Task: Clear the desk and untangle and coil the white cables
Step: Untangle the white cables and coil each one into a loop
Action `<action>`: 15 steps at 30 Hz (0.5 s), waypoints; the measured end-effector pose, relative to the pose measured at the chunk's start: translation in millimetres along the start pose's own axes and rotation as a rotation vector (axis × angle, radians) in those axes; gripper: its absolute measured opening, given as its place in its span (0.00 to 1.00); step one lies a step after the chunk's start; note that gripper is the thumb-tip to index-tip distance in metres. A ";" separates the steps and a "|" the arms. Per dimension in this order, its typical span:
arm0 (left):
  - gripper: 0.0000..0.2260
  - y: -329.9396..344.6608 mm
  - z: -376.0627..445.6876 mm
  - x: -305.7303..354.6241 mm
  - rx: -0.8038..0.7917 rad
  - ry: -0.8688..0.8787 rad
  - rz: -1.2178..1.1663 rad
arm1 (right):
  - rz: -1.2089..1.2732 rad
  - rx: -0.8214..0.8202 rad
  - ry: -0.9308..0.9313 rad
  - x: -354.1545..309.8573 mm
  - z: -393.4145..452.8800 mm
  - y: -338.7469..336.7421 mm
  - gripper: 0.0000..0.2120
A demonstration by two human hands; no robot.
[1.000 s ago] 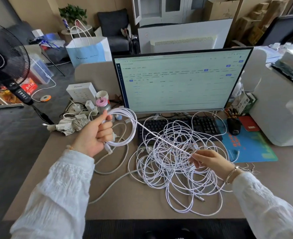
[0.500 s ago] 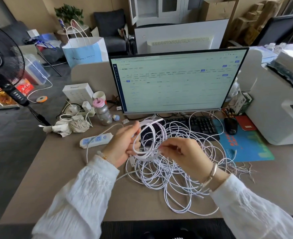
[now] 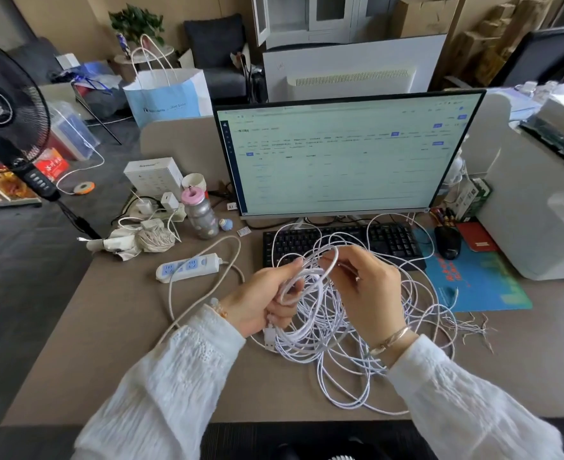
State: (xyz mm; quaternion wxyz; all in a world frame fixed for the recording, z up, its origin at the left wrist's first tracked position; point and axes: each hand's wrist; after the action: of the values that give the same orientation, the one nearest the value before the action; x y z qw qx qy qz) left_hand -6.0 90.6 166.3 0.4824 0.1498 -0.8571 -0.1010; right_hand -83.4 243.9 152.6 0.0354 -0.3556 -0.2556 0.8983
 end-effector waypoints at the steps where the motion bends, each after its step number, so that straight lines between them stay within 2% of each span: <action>1: 0.20 0.5 0.7 0.1 -0.030 -0.022 -0.056 | 0.016 -0.002 0.021 -0.3 -1.4 1.8 0.06; 6: 0.17 0.1 3.6 1.5 -0.118 -0.026 -0.180 | -0.005 0.001 0.101 -0.3 -4.9 6.4 0.11; 15: 0.15 -8.9 -0.3 10.2 -0.146 -0.052 -0.172 | 0.063 -0.231 -0.032 6.4 -4.6 -1.3 0.03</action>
State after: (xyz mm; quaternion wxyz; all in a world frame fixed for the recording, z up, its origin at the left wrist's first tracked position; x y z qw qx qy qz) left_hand -9.4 78.7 171.8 0.4591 0.1845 -0.8437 -0.2082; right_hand -85.3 248.7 146.4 -0.0381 -0.3507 -0.3468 0.8691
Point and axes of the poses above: each hand's wrist, its own z-axis towards the middle knuckle, its own y-axis out of the palm, x = y × z, and after that the axes turned 3 degrees about -x, right-handed
